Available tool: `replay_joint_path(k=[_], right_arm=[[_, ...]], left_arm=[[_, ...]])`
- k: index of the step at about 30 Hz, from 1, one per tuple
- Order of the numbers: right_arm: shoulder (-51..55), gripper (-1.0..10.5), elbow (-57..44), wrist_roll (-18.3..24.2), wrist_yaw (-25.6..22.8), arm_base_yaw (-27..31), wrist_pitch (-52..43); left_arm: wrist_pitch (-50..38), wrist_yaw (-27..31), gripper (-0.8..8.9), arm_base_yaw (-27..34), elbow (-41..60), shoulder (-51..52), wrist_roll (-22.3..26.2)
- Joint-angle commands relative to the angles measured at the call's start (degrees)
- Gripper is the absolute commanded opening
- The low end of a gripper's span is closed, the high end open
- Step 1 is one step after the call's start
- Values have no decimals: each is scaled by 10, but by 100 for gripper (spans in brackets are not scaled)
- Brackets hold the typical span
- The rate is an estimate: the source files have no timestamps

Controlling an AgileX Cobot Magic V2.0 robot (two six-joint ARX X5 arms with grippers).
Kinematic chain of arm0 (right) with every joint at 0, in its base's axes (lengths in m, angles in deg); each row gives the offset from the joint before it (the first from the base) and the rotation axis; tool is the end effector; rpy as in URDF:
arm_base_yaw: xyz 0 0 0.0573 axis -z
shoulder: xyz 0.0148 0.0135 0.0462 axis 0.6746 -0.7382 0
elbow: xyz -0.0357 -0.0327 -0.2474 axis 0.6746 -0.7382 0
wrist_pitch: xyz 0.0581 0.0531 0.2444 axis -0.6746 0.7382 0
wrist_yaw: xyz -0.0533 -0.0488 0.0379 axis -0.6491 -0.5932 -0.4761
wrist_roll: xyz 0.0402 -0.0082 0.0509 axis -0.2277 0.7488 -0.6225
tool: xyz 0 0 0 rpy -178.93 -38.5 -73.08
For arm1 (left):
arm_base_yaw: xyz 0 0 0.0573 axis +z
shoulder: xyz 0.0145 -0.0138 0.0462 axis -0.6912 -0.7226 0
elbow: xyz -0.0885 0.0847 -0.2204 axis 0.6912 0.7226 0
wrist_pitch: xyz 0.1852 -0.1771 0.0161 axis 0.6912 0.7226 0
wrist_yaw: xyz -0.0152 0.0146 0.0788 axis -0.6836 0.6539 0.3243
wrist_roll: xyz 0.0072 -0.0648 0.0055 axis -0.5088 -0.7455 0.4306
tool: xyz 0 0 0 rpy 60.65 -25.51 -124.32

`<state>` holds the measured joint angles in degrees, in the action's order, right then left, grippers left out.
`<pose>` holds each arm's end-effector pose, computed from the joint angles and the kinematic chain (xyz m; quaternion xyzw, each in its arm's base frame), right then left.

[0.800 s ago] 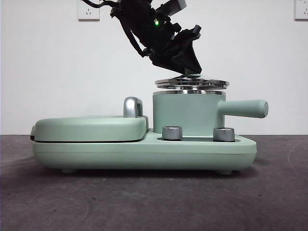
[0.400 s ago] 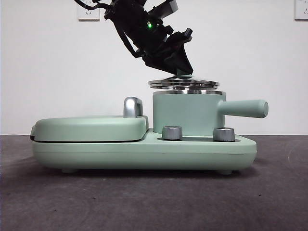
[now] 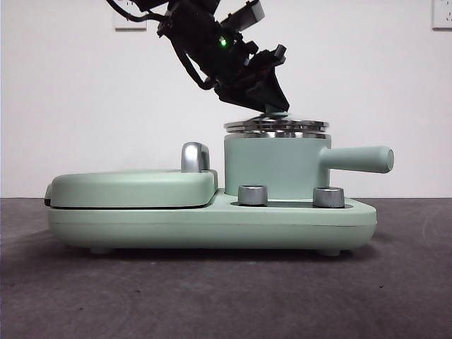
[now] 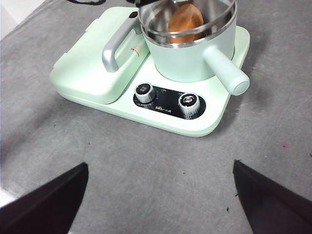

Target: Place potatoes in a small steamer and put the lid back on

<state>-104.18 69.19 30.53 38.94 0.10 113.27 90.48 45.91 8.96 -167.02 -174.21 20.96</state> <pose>0.0743 0.0609 0.3092 0.0804 0.2903 0.2481 0.9207 0.3838 -0.2830 0.2686 0.1318 0.1789 -0.4474 0.8663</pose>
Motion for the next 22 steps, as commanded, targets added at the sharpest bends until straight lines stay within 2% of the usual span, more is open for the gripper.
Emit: replay_joint_path(k=[1,22], right_arm=[[-2,460,1,-10,0,-5,-3],[-2,460,1,-16,-1,-5,-3]], left_arm=[[-15,-7,15,-5,-16,-12,-1],[-14,-15,15,-10,-16,-27,-1]])
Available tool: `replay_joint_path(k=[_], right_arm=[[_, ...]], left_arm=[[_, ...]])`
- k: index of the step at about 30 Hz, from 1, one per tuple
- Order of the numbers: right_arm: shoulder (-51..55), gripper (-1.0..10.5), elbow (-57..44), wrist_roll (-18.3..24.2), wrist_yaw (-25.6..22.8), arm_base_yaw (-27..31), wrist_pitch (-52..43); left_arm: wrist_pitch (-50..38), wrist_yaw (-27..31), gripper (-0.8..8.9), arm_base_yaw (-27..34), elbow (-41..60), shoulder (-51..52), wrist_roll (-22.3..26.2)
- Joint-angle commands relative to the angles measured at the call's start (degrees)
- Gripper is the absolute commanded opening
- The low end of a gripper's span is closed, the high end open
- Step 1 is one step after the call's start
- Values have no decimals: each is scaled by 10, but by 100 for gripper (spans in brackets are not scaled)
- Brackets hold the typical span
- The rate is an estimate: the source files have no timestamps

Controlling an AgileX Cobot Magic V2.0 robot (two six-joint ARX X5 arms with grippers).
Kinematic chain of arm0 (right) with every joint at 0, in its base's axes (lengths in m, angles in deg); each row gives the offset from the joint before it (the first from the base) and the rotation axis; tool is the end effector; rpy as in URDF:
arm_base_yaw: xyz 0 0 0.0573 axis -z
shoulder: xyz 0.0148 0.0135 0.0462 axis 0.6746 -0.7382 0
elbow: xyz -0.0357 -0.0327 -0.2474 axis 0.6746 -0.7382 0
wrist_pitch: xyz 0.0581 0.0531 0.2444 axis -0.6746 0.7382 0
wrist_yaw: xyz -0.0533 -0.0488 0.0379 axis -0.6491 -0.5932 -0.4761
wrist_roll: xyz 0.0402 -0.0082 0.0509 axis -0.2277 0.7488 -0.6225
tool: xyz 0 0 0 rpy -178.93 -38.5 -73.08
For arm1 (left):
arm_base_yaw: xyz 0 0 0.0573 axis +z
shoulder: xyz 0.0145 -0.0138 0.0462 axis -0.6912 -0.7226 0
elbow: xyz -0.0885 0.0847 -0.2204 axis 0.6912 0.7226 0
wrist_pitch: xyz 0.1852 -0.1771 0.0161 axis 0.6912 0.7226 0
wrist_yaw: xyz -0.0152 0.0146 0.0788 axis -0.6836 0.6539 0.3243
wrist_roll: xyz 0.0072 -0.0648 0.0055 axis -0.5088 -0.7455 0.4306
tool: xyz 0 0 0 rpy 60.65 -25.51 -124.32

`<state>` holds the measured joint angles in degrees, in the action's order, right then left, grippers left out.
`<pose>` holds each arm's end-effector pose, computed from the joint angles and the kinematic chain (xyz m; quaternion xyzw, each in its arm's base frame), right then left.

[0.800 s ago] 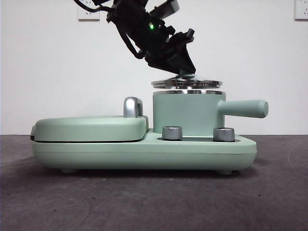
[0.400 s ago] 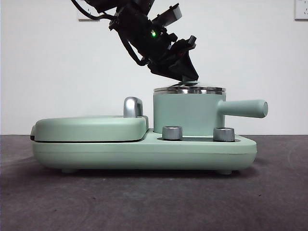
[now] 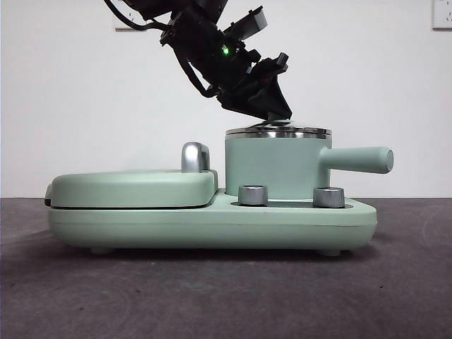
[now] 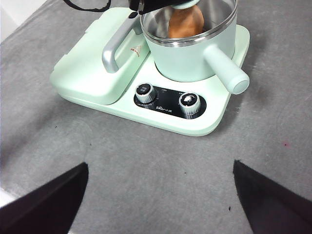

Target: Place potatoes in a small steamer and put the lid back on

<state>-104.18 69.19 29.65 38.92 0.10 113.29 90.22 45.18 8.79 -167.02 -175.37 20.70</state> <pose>0.0743 0.0609 0.3092 0.0874 0.2923 0.2457 0.9201 0.3854 -0.2865 0.2598 0.1293 0.1870 -0.4539 0.8616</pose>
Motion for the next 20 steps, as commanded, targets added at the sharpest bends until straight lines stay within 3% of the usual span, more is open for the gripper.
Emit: replay_joint_path(k=[1,10,14,20], right_arm=[[-2,460,1,-7,0,-5,-3],[-2,460,1,-10,0,-5,-3],[-2,460,1,-10,0,-5,-3],[-2,460,1,-10,0,-5,-3]], left_arm=[[-11,-8,15,-8,-16,-16,2],[7,-8,56,-8,-16,-16,0],[17,-8,207,-8,-16,-16,-6],[2,-8,528,-8,-18,-14,-42]])
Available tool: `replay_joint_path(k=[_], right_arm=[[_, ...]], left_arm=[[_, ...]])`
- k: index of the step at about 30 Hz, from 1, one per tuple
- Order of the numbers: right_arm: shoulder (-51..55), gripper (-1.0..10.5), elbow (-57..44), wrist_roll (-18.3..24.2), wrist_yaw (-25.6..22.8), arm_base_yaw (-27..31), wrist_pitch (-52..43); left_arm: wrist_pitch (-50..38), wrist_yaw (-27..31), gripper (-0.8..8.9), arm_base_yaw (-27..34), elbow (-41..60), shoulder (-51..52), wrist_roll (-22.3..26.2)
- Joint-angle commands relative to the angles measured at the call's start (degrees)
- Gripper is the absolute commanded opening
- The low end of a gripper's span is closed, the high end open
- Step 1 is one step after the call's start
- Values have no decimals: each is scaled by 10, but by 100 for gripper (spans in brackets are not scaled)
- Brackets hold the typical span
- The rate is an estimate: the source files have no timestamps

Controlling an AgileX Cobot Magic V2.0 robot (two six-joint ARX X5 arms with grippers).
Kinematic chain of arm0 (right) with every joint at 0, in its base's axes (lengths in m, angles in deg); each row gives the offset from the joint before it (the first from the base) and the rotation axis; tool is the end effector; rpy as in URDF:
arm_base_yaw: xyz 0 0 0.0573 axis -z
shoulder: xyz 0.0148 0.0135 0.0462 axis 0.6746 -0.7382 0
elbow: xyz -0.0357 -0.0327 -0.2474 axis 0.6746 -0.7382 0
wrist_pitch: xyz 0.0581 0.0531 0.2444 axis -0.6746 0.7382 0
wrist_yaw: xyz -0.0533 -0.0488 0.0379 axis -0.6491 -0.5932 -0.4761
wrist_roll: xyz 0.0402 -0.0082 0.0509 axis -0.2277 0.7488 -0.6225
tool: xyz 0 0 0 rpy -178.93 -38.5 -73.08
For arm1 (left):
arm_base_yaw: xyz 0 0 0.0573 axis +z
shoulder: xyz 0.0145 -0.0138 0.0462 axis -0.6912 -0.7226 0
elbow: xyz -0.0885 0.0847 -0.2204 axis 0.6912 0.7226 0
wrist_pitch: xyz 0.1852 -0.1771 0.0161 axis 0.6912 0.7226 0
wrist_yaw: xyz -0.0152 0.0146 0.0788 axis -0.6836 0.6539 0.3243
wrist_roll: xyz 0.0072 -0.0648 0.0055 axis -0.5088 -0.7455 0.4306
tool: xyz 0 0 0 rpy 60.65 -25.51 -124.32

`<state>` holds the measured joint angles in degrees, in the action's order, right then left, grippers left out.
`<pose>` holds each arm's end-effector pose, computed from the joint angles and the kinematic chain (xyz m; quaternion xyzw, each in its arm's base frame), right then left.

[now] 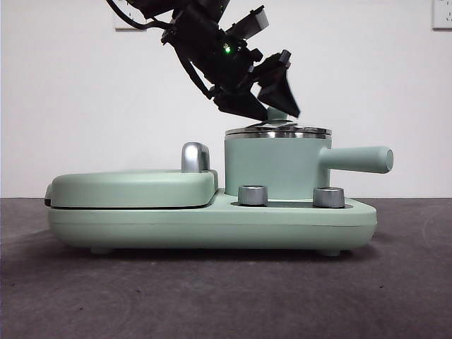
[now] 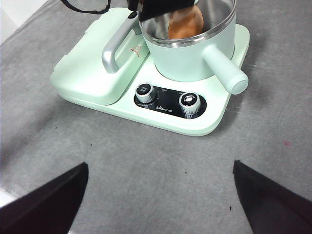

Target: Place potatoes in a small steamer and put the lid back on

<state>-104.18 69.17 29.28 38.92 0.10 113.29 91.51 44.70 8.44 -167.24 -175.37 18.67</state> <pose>0.0744 0.0609 0.3091 0.0903 0.2933 0.2447 0.9198 0.3826 -0.2885 0.2590 0.1147 0.2035 -0.4565 0.8585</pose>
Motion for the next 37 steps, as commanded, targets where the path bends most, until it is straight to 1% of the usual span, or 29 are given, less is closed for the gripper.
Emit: replay_joint_path(k=[1,2,4,7,9,13,16,18,23,30,33,37], right_arm=[[-2,460,2,-6,0,-5,-3],[-2,460,2,-6,0,-5,-3],[-2,460,2,-6,0,-5,-3],[-2,460,2,-6,0,-5,-3],[-2,460,2,-6,0,-5,-3],[-2,460,2,-6,0,-5,-3],[-2,460,2,-5,7,-5,-3],[-2,460,2,-5,16,-5,-3],[-2,460,2,-5,22,-5,-3],[-2,460,2,-5,32,-5,-3],[-2,460,2,-3,32,-5,-4],[-2,460,2,-3,32,-5,-4]], left_arm=[[-13,-3,572,-4,-18,-12,-31],[-11,-3,603,-4,-22,-10,-38],[-1,-3,625,-3,-33,-4,-52],[41,-3,625,-3,-60,11,-56],[87,-3,624,-4,-81,24,-56],[227,-3,623,-4,-130,54,-57],[318,-3,623,-4,-147,87,-57],[358,-3,623,-4,-147,112,-57],[455,-3,623,-4,-147,174,-48],[589,-3,623,5,-139,261,-47],[602,-3,623,6,-109,309,-51],[598,-3,623,5,-38,385,-53]])
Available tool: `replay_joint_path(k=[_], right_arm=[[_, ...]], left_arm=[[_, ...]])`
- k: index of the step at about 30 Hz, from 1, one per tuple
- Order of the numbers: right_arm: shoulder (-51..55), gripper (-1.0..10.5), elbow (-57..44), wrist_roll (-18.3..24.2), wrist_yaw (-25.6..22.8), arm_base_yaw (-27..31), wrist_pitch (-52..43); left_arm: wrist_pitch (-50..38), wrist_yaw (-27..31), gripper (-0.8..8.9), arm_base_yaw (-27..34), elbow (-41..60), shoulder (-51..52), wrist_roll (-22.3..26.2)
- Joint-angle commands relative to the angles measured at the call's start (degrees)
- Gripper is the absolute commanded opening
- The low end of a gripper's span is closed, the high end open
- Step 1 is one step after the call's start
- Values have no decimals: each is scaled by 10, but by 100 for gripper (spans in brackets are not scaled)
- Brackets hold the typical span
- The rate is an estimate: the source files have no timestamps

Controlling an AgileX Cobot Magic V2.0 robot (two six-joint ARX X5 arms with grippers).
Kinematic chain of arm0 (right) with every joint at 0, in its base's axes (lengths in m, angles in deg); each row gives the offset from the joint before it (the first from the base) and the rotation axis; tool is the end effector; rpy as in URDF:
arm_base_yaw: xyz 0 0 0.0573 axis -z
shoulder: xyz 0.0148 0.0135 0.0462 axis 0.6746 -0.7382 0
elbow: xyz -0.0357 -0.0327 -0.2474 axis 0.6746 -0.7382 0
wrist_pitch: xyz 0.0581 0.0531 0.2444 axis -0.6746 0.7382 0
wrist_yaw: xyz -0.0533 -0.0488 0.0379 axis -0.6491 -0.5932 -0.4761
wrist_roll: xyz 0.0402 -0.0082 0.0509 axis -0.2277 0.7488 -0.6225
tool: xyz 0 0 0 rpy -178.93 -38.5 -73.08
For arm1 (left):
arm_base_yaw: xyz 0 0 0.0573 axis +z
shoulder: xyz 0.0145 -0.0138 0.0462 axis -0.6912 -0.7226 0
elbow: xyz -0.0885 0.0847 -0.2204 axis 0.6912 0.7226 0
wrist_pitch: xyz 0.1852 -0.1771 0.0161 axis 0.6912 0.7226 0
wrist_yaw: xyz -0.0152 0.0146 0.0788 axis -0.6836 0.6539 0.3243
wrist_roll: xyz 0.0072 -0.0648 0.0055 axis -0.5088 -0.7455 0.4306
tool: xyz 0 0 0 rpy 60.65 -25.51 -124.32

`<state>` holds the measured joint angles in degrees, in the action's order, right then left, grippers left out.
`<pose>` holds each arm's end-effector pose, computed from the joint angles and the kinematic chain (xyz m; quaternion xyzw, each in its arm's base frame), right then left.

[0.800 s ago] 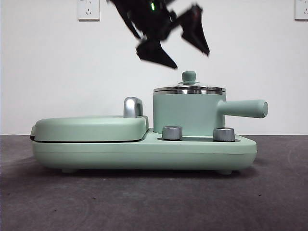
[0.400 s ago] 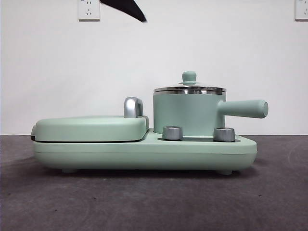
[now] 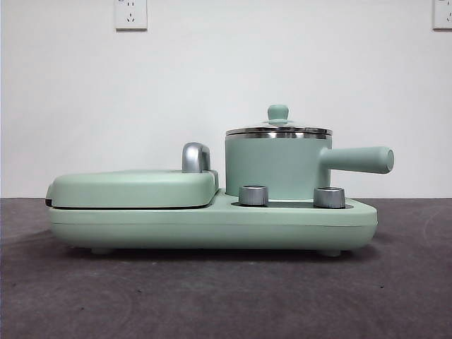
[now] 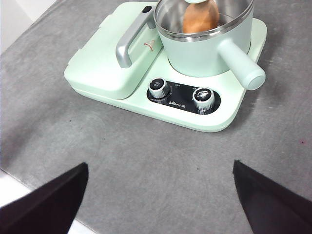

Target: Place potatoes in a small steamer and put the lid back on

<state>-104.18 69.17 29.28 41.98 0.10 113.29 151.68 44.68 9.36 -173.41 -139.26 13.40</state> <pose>0.0728 0.0629 0.3090 0.0947 0.3011 0.2680 0.9103 0.1977 -0.1528 0.4262 0.0919 0.3719 -0.4242 0.8205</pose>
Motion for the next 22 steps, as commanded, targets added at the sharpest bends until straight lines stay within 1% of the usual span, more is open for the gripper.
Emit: replay_joint_path(k=[1,10,16,20,22], right_arm=[[-2,460,2,-3,2,-5,-4],[-2,460,2,-4,2,-5,-4],[-2,460,2,-4,1,-5,-5],[-2,460,2,-4,1,-5,-8],[-2,460,2,-4,0,-5,-8]], left_arm=[[-5,-3,623,-5,42,41,-3],[-65,-3,622,-6,251,231,-53],[-133,-2,622,-6,387,352,-81],[-151,-2,617,-6,458,415,-85],[-154,-2,589,-6,481,435,-85]])
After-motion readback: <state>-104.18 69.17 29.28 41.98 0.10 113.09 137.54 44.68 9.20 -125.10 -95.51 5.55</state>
